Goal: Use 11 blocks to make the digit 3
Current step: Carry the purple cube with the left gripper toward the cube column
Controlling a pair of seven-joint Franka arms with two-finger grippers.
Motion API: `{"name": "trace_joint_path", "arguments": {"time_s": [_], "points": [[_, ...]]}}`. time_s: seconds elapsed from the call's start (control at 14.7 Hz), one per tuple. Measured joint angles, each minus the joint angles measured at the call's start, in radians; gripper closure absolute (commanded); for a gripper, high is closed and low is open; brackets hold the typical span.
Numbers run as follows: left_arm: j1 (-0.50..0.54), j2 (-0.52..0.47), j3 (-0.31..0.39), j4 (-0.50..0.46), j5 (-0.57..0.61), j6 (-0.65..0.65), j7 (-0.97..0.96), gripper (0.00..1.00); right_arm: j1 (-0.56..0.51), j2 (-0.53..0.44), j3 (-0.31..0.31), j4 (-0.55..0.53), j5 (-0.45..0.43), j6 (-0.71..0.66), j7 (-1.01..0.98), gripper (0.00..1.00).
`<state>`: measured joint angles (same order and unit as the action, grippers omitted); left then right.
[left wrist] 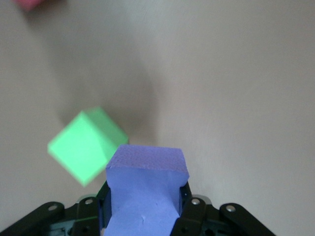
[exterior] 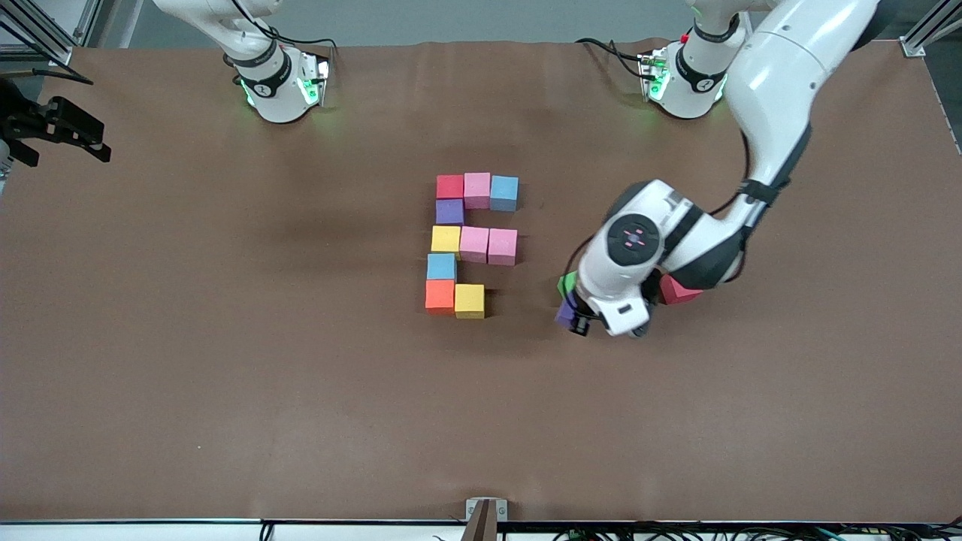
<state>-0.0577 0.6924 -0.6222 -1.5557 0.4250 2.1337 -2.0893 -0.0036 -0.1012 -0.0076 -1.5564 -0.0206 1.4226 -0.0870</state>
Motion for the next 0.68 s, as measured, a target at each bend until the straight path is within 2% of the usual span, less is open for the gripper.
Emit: {"name": "trace_joint_path", "arguments": {"time_s": [0.14, 0.41, 0.68], "points": [[-0.065, 0.011, 0.019, 0.014, 0.000, 0.000, -0.164, 0.75, 0.000, -0.002, 0.000, 0.002, 0.000, -0.007, 0.000, 0.00], [-0.200, 0.060, 0.106, 0.052, 0.000, 0.008, -0.420, 0.75, 0.001, -0.002, 0.001, 0.001, 0.019, -0.011, 0.000, 0.00], [-0.246, 0.129, 0.121, 0.102, -0.001, 0.061, -0.552, 0.75, 0.001, -0.002, 0.001, 0.001, 0.052, -0.019, 0.067, 0.00]]}}
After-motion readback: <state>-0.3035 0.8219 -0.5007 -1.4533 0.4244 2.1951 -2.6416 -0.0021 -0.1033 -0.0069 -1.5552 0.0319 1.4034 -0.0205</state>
